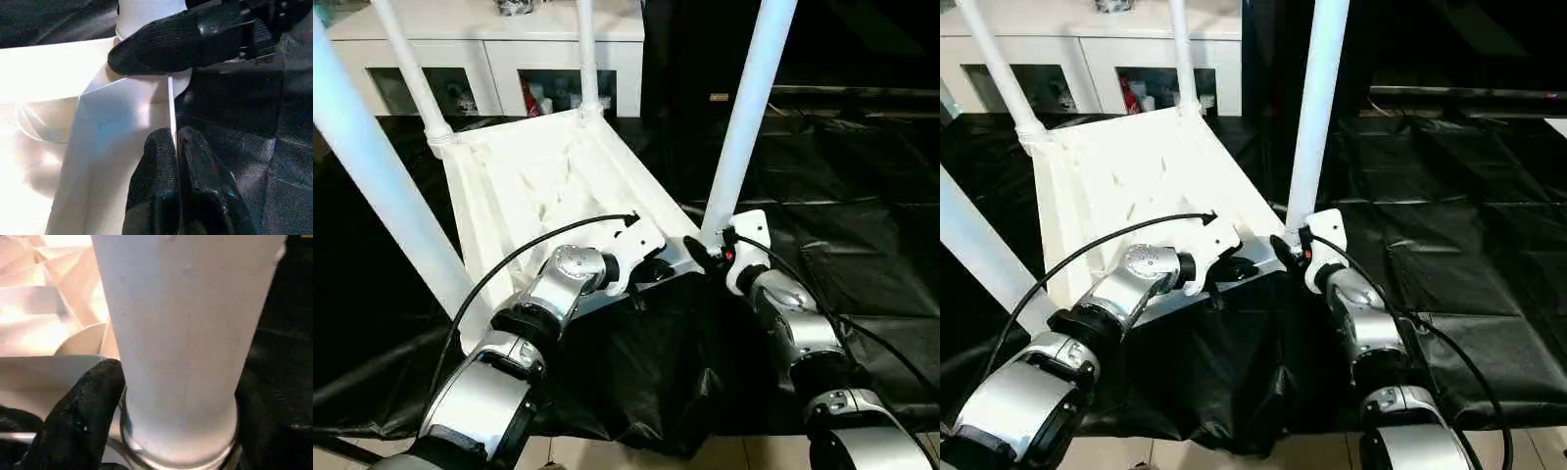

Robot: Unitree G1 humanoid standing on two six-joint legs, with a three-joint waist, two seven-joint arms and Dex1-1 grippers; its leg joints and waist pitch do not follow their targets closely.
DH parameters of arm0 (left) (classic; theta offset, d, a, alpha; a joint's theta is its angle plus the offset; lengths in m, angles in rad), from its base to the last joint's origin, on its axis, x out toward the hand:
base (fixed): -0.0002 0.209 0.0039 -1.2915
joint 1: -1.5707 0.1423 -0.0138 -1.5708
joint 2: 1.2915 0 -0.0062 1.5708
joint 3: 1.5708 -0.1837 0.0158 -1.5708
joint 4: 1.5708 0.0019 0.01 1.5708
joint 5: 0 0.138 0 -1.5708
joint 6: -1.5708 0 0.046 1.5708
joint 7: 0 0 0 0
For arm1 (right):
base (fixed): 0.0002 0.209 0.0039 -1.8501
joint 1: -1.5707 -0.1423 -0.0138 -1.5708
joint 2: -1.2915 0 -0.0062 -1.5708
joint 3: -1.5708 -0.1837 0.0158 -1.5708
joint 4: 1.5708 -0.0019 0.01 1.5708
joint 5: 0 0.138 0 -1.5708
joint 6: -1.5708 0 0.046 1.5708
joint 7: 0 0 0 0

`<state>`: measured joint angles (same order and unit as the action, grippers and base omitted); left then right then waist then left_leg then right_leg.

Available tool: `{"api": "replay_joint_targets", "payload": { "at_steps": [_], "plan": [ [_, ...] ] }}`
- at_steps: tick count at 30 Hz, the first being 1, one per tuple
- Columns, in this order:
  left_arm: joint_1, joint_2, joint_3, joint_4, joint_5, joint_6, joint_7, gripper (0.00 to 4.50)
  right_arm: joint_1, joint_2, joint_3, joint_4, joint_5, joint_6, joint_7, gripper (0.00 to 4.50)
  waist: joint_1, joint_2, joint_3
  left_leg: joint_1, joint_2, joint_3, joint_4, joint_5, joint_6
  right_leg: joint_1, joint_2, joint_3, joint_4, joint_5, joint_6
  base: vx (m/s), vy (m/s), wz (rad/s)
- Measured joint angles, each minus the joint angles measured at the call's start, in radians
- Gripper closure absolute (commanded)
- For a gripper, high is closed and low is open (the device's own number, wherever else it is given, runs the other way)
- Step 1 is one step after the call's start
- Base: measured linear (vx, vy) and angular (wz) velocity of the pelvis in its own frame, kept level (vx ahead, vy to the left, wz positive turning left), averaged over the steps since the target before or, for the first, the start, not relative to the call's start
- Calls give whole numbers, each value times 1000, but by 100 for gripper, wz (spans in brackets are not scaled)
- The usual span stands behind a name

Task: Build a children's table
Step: Rotate leg to tighten

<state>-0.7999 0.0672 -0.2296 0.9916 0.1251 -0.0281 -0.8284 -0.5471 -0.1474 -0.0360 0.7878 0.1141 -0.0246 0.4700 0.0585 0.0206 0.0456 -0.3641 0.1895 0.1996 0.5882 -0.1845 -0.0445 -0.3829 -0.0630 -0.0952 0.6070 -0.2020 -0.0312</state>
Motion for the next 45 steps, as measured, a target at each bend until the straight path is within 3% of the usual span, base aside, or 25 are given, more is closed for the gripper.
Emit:
{"api": "replay_joint_targets", "payload": {
  "at_steps": [5,10,15,19,23,30,39,45],
  "plan": [
    [8,24,0,-7,-14,-23,-77,450,29,-64,21,-36,5,-4,173,57,1,0,0,-1,0,0,-1,0,0,-1,0,0,0,0,0,0,0,0],
    [56,89,-11,-77,-33,-54,-264,450,93,-198,92,-135,33,6,485,57,11,0,1,-2,1,0,-1,1,1,-2,0,-1,0,-1,1,0,0,0],
    [83,123,-30,-124,-55,-68,-389,450,119,-241,120,-192,64,17,627,57,28,0,1,-3,0,0,-1,0,2,-2,0,-1,-1,-1,1,0,0,0],
    [93,142,-37,-146,-67,-68,-451,450,123,-253,140,-209,77,18,704,57,32,0,1,-5,0,0,-1,0,2,-4,0,-1,-1,-1,1,0,0,0],
    [95,157,-37,-148,-71,-68,-476,450,123,-265,154,-219,76,21,732,74,32,0,1,-6,1,0,-1,0,3,-5,0,-1,-1,-1,0,0,0,0],
    [96,166,-37,-150,-72,-68,-485,450,122,-266,155,-219,73,20,733,148,34,0,2,-6,0,0,-1,0,3,-5,0,-1,-1,-1,0,0,0,0],
    [96,156,-37,-148,-73,-69,-476,450,129,-259,144,-218,78,25,720,179,35,0,2,-6,1,0,-1,0,3,-5,0,-1,-1,-1,0,0,0,0],
    [58,97,-32,-78,-41,-66,-285,450,113,-170,78,-151,54,32,448,181,23,1,1,-2,0,0,2,0,1,-2,0,0,0,0,0,0,0,0]
  ]
}}
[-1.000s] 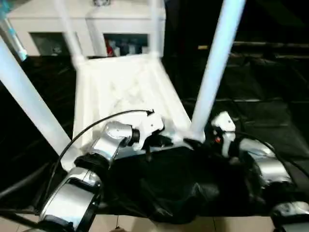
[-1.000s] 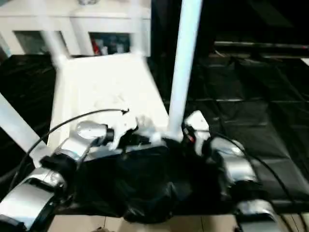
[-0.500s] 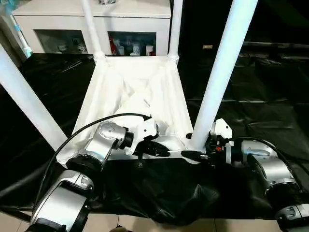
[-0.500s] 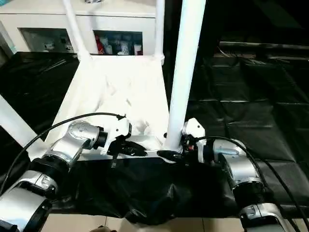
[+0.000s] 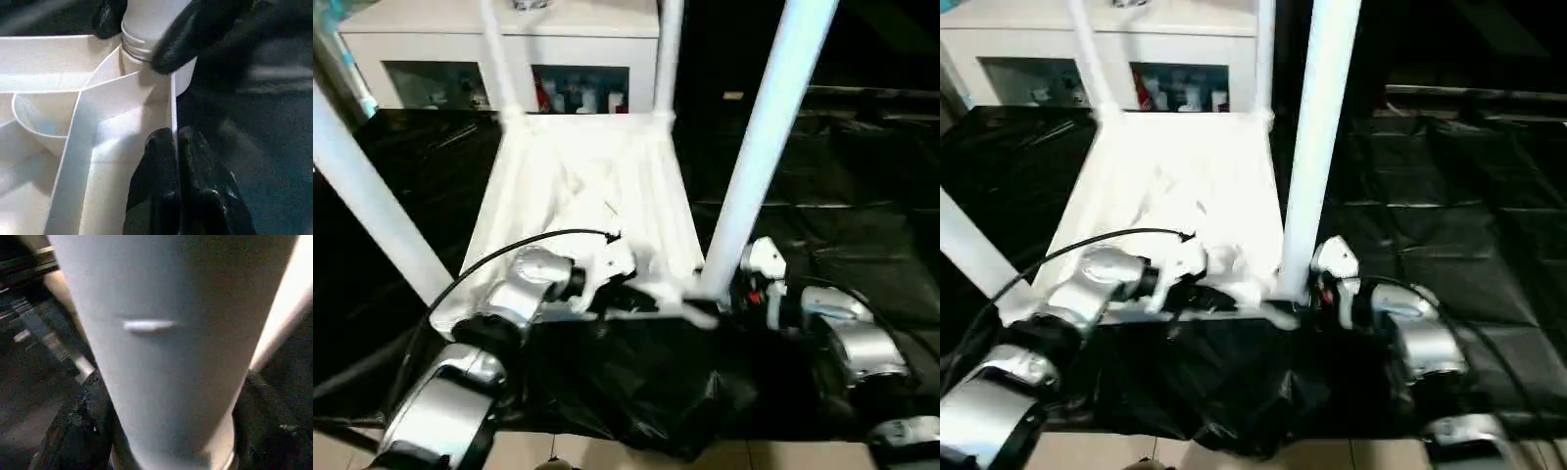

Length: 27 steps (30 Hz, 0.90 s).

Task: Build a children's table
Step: Rotate leg to tighten

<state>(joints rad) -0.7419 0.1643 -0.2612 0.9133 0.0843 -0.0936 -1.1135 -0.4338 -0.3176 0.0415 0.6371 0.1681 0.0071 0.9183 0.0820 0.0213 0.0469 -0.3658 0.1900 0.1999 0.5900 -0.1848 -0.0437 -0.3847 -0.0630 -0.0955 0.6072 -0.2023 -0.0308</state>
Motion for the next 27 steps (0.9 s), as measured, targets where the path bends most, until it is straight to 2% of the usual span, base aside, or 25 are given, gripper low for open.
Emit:
{"api": "replay_joint_targets", "payload": {
  "at_steps": [5,7,10,11,12,14,15,17,20,23,27],
  "plan": [
    [-39,-62,19,60,29,33,184,450,-56,122,-55,69,-30,11,-333,181,-20,1,-1,3,0,0,0,1,-1,2,0,0,0,0,2,0,0,0],
    [-55,-88,22,80,31,49,247,450,-87,158,-81,96,-36,29,-439,181,-24,2,-1,2,0,0,0,0,-1,2,0,0,-1,0,2,0,0,0],
    [-58,-102,24,86,36,51,290,450,-109,185,-85,112,-63,30,-513,181,-24,5,-3,2,-1,0,-1,0,-1,2,0,0,-1,2,-1,0,0,0],
    [-58,-103,25,87,37,50,290,450,-109,187,-85,114,-66,24,-516,146,-24,5,-3,2,-1,0,-2,0,-1,2,0,0,-1,2,-1,0,0,0],
    [-58,-103,26,87,37,50,290,450,-109,187,-85,115,-67,21,-517,111,-24,5,-3,2,-1,0,-2,0,-1,2,0,0,-1,1,-1,0,0,0],
    [-58,-103,27,87,40,46,290,450,-106,189,-81,115,-79,-1,-511,112,-23,5,-3,1,0,0,-3,0,-1,1,0,0,-1,1,-1,0,0,0],
    [-58,-103,27,87,41,44,289,450,-105,189,-81,115,-80,-6,-505,78,-23,5,-3,1,0,0,-3,0,-1,1,0,0,-1,1,-1,0,0,0],
    [-57,-100,27,87,41,38,275,450,-93,175,-81,111,-77,-21,-464,63,-23,5,-3,1,-1,0,-2,0,-1,1,0,0,-2,1,-1,0,0,0],
    [-55,-91,27,85,38,26,242,450,-73,147,-78,92,-62,-31,-371,58,-23,5,-3,0,0,0,-3,0,0,1,0,0,-2,1,-1,0,0,0],
    [-36,-60,27,60,24,4,163,450,-47,67,-24,71,-64,-73,-219,58,-20,6,-2,-1,0,0,-3,1,1,0,0,0,-2,1,0,0,0,0],
    [-13,-26,26,29,14,-12,82,450,-24,11,-13,44,-42,-80,-69,58,-20,7,-2,-1,0,0,-3,1,1,0,0,-1,-2,1,-1,0,0,0]
  ]
}}
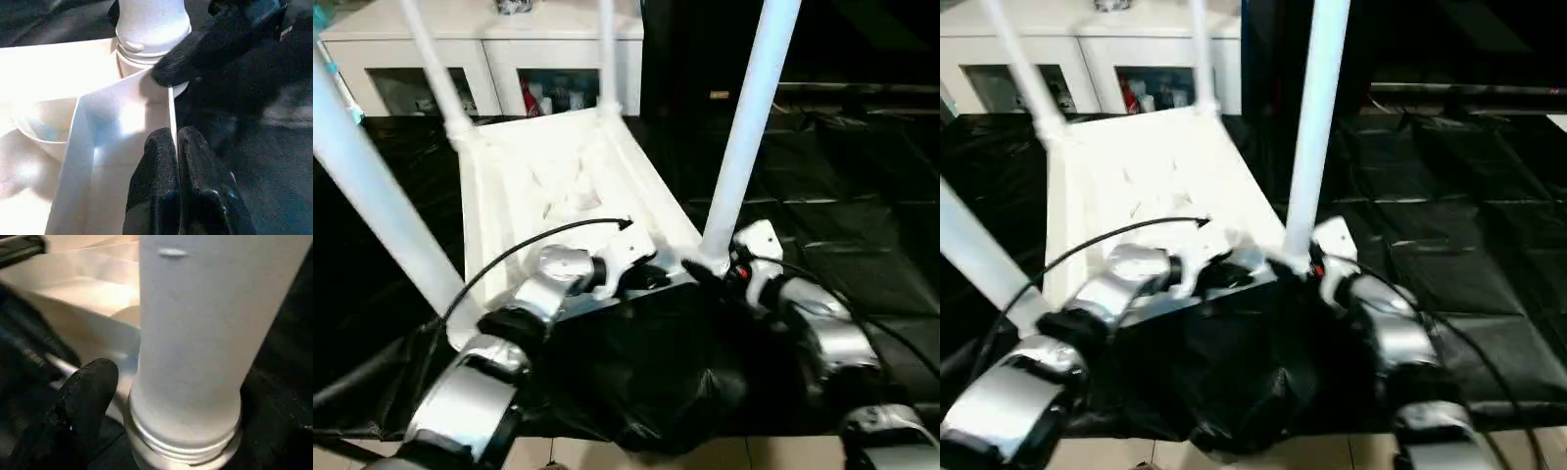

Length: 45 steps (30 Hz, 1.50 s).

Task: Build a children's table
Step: Rotate leg to tighten

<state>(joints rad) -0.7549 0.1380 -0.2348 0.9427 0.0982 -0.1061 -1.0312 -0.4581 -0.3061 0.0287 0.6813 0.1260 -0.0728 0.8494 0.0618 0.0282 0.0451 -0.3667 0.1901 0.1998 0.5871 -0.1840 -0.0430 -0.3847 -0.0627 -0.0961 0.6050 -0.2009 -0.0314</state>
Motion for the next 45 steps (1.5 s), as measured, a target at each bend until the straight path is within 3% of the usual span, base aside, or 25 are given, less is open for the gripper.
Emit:
{"api": "replay_joint_targets", "payload": {
  "at_steps": [7,10,17,18,27,30,38,45],
  "plan": [
    [35,55,-2,-51,-32,-10,-165,450,34,-97,21,-71,75,42,269,58,14,1,1,-2,0,0,0,0,1,-1,0,0,0,0,0,0,0,0],
    [45,74,-2,-66,-44,-5,-220,450,34,-117,35,-75,77,39,332,93,21,2,1,-2,0,0,0,0,1,-2,0,0,0,0,0,0,0,0],
    [57,92,-2,-89,-58,9,-272,450,28,-119,40,-71,78,38,376,142,27,2,1,-3,0,0,0,0,2,-3,0,0,0,0,0,0,0,0],
    [58,93,-2,-92,-58,11,-272,450,27,-119,41,-70,78,39,377,165,27,2,1,-4,0,0,0,0,2,-3,0,0,0,0,0,0,0,0],
    [58,91,-3,-93,-56,12,-259,450,26,-113,37,-63,79,45,376,186,28,2,1,-4,0,0,1,1,4,-4,0,0,0,0,0,0,0,0],
    [45,72,-3,-71,-32,4,-180,450,21,-86,21,-33,67,39,288,187,25,2,1,-3,0,0,2,0,1,-4,0,0,1,0,-1,0,0,0],
    [-37,-40,22,57,12,45,146,450,-39,104,-60,63,13,31,-245,187,1,3,0,0,0,0,3,0,-1,-1,0,0,1,1,3,0,0,0],
    [-63,-75,29,92,16,65,252,450,-88,189,-69,98,-39,34,-467,187,-3,5,-1,-1,0,0,1,-1,-1,-1,0,1,-1,3,0,0,0,0]
  ]
}}
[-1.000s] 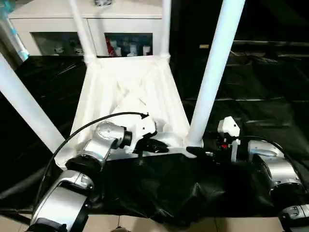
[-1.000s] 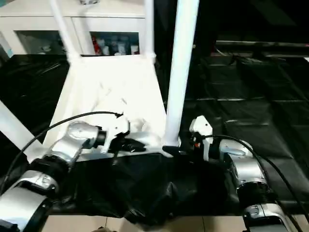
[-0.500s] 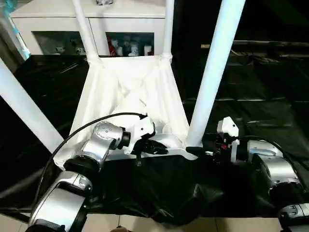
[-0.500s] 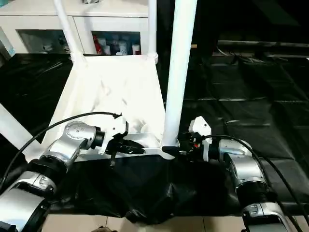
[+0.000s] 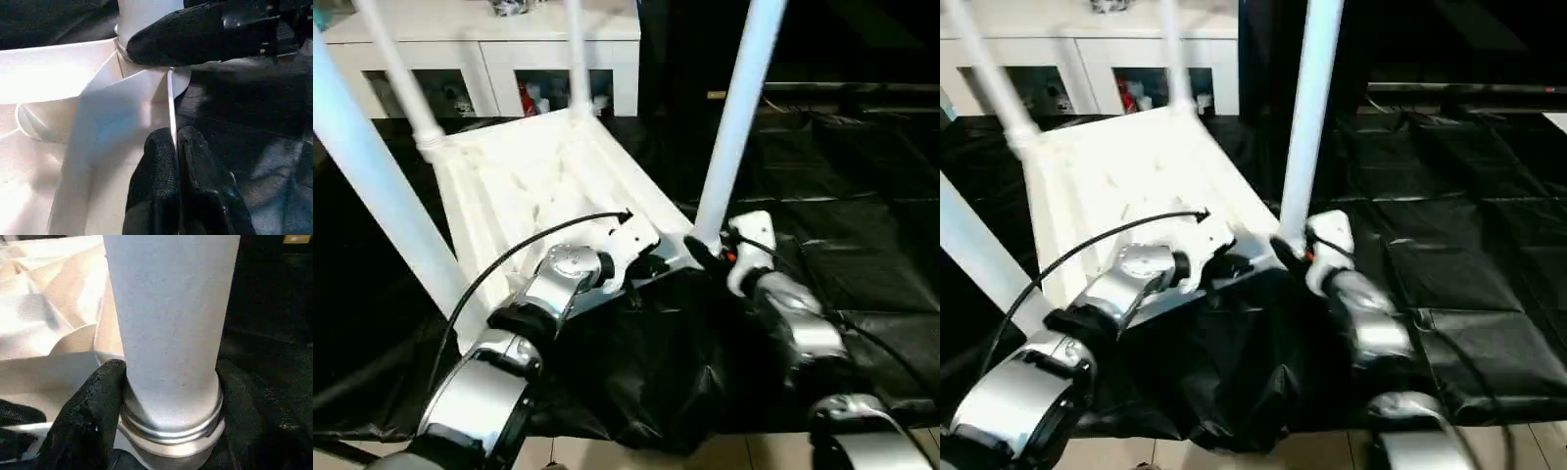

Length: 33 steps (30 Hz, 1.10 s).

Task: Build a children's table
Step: Rotate leg to tighten

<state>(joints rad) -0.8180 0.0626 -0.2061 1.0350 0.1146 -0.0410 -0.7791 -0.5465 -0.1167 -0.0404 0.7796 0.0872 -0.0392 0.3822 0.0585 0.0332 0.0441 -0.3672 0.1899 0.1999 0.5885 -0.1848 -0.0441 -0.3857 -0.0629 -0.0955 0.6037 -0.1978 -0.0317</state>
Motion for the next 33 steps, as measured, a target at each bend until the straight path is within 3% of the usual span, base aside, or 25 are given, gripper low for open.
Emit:
{"api": "replay_joint_targets", "payload": {
  "at_steps": [1,2,3,6,7,10,16,25,33],
  "plan": [
    [0,0,1,0,0,0,-2,450,1,0,1,1,-6,-11,2,187,0,0,0,0,0,0,0,0,0,0,0,0,0,0,0,0,0,0],
    [0,0,2,0,0,0,-7,450,3,-2,1,0,-7,-19,9,132,0,0,0,0,0,0,-1,0,0,0,0,0,-1,0,0,0,0,0],
    [0,0,3,0,0,0,-11,450,5,-3,1,0,-6,-23,13,118,0,0,0,0,0,0,-1,0,0,0,0,0,-1,0,0,0,0,0],
    [0,4,5,0,0,-1,-26,450,10,-20,9,0,-10,-33,57,111,0,0,0,0,0,0,-2,0,0,0,0,0,-2,0,0,0,0,0],
    [0,7,4,-1,-2,-4,-36,450,11,-36,13,0,-10,-37,89,82,1,0,0,-1,0,0,-2,0,0,0,0,0,-2,0,0,0,0,0],
    [8,27,0,-10,-6,-28,-100,450,27,-98,36,-18,-1,-46,220,69,4,0,0,-1,0,0,-2,1,2,0,0,0,-2,0,0,0,0,0],
    [61,97,-33,-83,-23,-94,-315,450,68,-215,88,-73,39,-45,542,69,34,0,1,-3,1,0,0,2,6,-1,0,-1,-2,0,0,0,0,0],
    [106,157,-42,-158,-60,-90,-490,450,69,-267,116,-102,81,-25,758,69,42,0,1,-6,1,0,1,1,7,-3,0,-1,-2,0,0,0,0,0],
    [111,166,-42,-170,-64,-82,-502,450,71,-274,126,-103,90,-15,798,137,43,0,1,-6,1,0,1,1,7,-3,0,-1,-2,0,0,0,0,0]
  ]
}}
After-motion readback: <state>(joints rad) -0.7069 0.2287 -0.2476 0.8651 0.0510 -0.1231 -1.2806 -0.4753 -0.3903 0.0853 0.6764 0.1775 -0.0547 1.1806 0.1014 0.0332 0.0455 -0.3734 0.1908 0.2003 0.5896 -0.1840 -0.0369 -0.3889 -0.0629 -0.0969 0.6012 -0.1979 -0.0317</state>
